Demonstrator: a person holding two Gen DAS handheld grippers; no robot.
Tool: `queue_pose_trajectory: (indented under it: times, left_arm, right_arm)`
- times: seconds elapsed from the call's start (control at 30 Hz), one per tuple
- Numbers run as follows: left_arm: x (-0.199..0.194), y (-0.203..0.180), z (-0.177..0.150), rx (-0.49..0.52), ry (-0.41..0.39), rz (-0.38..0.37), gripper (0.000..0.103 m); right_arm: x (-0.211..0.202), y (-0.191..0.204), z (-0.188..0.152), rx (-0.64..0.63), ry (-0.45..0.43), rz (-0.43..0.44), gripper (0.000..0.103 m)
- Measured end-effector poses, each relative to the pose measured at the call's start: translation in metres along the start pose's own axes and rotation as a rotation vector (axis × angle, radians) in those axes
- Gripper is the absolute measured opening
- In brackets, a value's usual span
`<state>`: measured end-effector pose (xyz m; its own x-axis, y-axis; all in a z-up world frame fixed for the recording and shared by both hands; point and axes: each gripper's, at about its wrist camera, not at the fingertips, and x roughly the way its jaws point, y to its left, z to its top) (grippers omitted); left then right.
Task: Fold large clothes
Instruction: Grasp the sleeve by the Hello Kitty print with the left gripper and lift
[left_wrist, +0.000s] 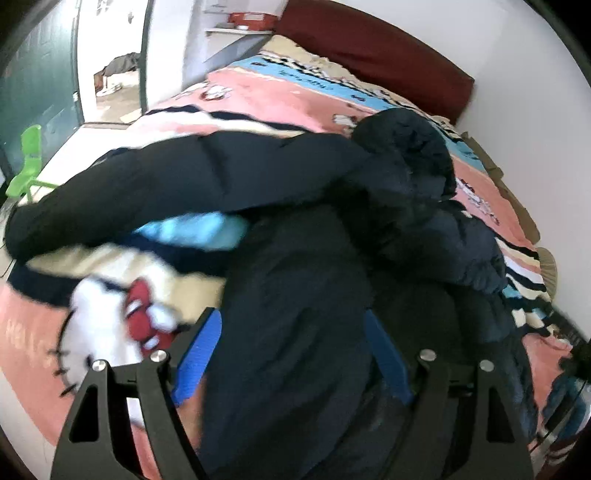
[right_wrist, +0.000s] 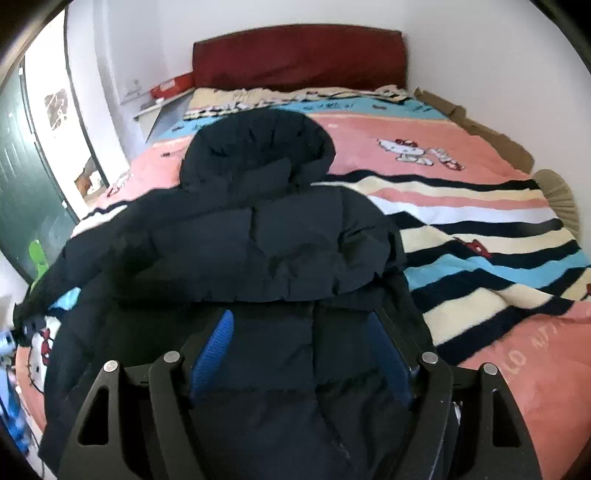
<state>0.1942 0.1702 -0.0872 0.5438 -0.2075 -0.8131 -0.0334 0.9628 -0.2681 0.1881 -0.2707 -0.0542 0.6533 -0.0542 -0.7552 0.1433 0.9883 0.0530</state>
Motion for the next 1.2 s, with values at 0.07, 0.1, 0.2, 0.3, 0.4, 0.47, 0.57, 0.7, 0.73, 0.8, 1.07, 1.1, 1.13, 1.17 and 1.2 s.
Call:
queue_pose_trajectory:
  times: [0.07,0.1,0.2,0.3,0.4,0.47,0.57,0.7,0.73,0.8,1.07,1.1,1.13,1.17,1.2]
  left_arm:
    - [-0.005,0.019,-0.009,-0.014,0.0,0.018,0.079]
    - [-0.008,0.03,-0.013,-0.029,0.0,0.022,0.079]
    - [-0.014,0.064,-0.015,-0.107,-0.01,0.022,0.079]
    - [-0.018,0.099,-0.011,-0.201,-0.034,0.034,0.079]
    - [-0.02,0.131,-0.005,-0.28,-0.06,0.062,0.079]
    - [-0.02,0.153,-0.001,-0.343,-0.08,0.064,0.079]
    - [-0.016,0.183,0.004,-0.419,-0.104,0.094,0.079]
    - [-0.003,0.207,0.016,-0.466,-0.109,0.125,0.079]
    - [0.0,0.214,0.019,-0.485,-0.113,0.123,0.079]
    - [0.006,0.228,0.023,-0.537,-0.113,0.114,0.079]
    - [0.034,0.254,0.031,-0.646,-0.12,0.132,0.079]
    - [0.036,0.255,0.031,-0.656,-0.125,0.135,0.079]
    - [0.037,0.256,0.031,-0.665,-0.13,0.137,0.079]
    - [0.037,0.258,0.031,-0.676,-0.139,0.14,0.079]
    - [0.038,0.26,0.032,-0.685,-0.147,0.144,0.079]
  right_arm:
    - [-0.008,0.002,0.0,0.015,-0.015,0.004,0.075]
    - [-0.011,0.005,0.0,0.021,-0.019,0.004,0.076]
    - [-0.015,0.011,-0.003,0.017,-0.016,-0.002,0.076]
    - [-0.017,0.018,-0.005,0.01,-0.013,-0.002,0.076]
    - [-0.018,0.02,-0.006,0.004,-0.015,-0.005,0.076]
    - [-0.019,0.021,-0.006,0.001,-0.016,-0.011,0.076]
    - [-0.016,0.018,-0.008,0.002,-0.009,-0.029,0.076]
    - [-0.011,0.009,-0.013,0.026,0.008,-0.044,0.076]
    - [-0.009,0.008,-0.015,0.029,0.011,-0.047,0.076]
    - [-0.007,0.004,-0.017,0.033,0.019,-0.052,0.076]
    - [-0.009,-0.017,-0.018,0.059,0.018,-0.079,0.077]
    - [-0.01,-0.02,-0.018,0.064,0.016,-0.084,0.077]
    - [-0.01,-0.023,-0.017,0.068,0.015,-0.089,0.077]
    - [-0.01,-0.026,-0.017,0.071,0.016,-0.093,0.077]
    - [-0.01,-0.029,-0.017,0.075,0.017,-0.098,0.077]
